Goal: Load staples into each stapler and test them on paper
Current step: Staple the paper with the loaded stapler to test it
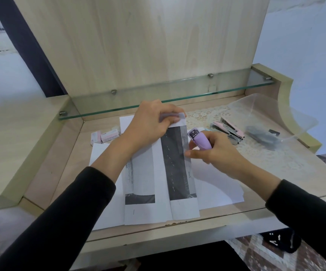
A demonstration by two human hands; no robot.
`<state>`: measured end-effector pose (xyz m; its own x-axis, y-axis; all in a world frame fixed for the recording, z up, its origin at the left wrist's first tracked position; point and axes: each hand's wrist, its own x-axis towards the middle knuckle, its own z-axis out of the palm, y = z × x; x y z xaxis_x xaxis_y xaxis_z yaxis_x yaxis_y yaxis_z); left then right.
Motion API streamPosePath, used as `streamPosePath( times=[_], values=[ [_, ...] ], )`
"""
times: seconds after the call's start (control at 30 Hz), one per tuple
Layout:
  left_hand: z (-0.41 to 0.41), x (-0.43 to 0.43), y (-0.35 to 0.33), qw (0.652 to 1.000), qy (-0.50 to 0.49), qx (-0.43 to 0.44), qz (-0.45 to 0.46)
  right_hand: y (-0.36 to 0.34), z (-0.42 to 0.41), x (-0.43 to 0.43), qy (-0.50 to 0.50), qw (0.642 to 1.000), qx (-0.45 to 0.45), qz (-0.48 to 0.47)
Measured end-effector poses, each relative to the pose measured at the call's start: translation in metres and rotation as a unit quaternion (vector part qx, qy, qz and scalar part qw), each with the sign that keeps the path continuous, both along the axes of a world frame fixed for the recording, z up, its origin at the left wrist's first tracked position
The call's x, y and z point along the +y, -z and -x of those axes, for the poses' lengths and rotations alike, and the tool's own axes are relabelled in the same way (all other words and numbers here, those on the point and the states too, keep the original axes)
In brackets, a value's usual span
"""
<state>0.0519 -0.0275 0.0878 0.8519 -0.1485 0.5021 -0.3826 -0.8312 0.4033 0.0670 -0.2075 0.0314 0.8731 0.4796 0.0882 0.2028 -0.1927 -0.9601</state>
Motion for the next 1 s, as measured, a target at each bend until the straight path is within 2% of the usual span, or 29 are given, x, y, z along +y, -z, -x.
streamPosePath(
  times=[0.2, 0.37, 0.77, 1.0],
  values=[
    [0.001, 0.003, 0.0, 1.0, -0.005, -0.012, -0.004, 0.001, 0.006, 0.013, 0.017, 0.995, 0.044, -0.091],
    [0.002, 0.006, 0.001, 1.0, -0.011, -0.014, -0.006, 0.004, 0.008, 0.019, 0.046, 0.99, 0.044, -0.128],
    [0.006, 0.009, 0.002, 0.998, 0.013, -0.057, -0.002, 0.001, 0.007, 0.023, 0.038, 0.993, 0.047, -0.1],
    [0.002, 0.009, 0.008, 0.999, 0.025, -0.037, 0.0, 0.0, 0.009, 0.021, 0.045, 0.996, 0.025, -0.071]
  ],
)
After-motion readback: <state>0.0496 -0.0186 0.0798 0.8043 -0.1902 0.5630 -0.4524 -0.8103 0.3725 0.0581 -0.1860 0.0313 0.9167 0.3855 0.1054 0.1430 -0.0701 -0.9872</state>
